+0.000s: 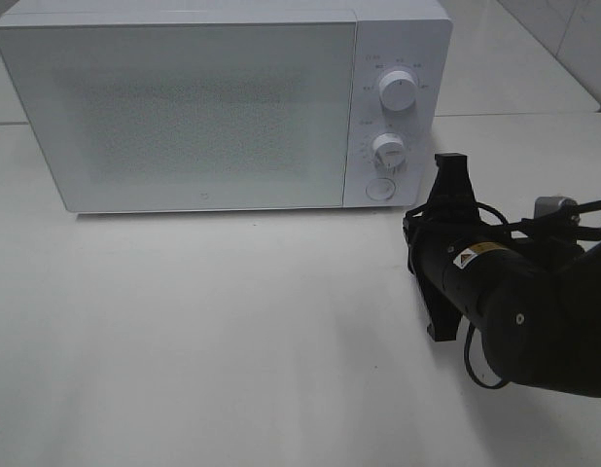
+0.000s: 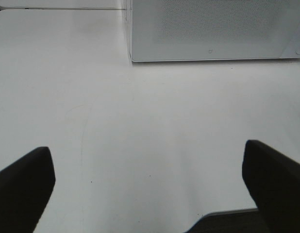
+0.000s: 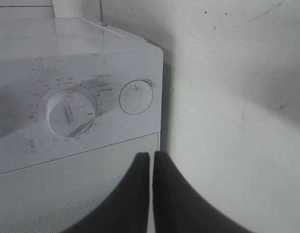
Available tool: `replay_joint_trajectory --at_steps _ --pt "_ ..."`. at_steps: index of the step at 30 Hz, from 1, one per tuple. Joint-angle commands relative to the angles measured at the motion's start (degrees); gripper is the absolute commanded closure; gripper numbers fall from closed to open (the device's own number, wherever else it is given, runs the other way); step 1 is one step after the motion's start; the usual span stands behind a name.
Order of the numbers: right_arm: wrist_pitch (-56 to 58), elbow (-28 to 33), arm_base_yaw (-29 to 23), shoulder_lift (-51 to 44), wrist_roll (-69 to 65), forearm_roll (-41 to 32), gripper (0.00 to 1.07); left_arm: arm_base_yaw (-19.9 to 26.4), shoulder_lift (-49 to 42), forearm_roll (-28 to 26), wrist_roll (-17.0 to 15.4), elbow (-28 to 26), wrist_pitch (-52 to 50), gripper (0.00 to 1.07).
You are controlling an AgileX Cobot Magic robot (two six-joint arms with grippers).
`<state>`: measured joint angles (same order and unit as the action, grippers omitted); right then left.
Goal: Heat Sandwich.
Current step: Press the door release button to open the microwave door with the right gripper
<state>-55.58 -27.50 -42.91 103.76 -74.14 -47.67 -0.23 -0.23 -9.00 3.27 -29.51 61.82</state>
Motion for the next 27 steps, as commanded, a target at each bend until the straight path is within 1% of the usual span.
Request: replay_joint_trajectory --at_steps 1,6,9,11,12,14,16,19,20,23,25,27 --pt "-0.5 -0.4 -0.1 -0.1 -0.5 0.7 1.07 0.2 -1.0 -0.2 -0.2 0.1 -0.3 0.09" --pt "-0.2 -0.7 0.1 0.3 -0.5 0.9 1.07 0.2 -1.0 -0.2 -0.2 0.1 -0.3 0.09" --pt "0.1 -2.0 0.1 1.0 0.1 1.0 1.07 0.2 -1.0 -0.2 -0.2 0.1 -0.3 0.09" --pt "0.9 -3.2 1.1 1.8 0.1 2.3 1.07 0.2 -1.0 -0.2 -0.1 0.1 -0.3 0.09" --pt "2.9 -5.0 2.4 3.1 0.1 4.8 1.07 0.2 -1.0 -0.2 -0.2 0.1 -0.3 0.09" --pt "3.2 -5.7 2.9 3.6 0.0 5.6 1.07 0.2 -1.0 -0.2 -0.2 0.1 -0.3 0.09" --pt "3.7 -8.0 4.3 5.1 0.1 7.3 1.07 0.2 -1.0 -0.2 -0.2 0.1 -0.3 0.09" --pt "4.6 -9.3 5.0 5.7 0.1 8.2 1.07 0.2 -1.0 -0.2 -0.2 0.1 -0.3 0.09" --pt "5.2 -10.3 6.2 6.3 0.4 8.7 1.07 0.2 -1.0 -0.2 -0.2 0.1 -0.3 0.09" --pt "5.4 -11.3 7.2 7.1 0.9 8.8 1.07 0.2 -1.0 -0.2 -0.2 0.1 -0.3 0.09" --pt "5.9 -13.2 8.7 8.7 0.9 9.9 1.07 0.2 -1.0 -0.2 -0.2 0.1 -0.3 0.09" --pt "6.0 -13.9 9.1 9.3 0.9 10.4 1.07 0.2 -1.0 -0.2 -0.2 0.1 -0.3 0.09"
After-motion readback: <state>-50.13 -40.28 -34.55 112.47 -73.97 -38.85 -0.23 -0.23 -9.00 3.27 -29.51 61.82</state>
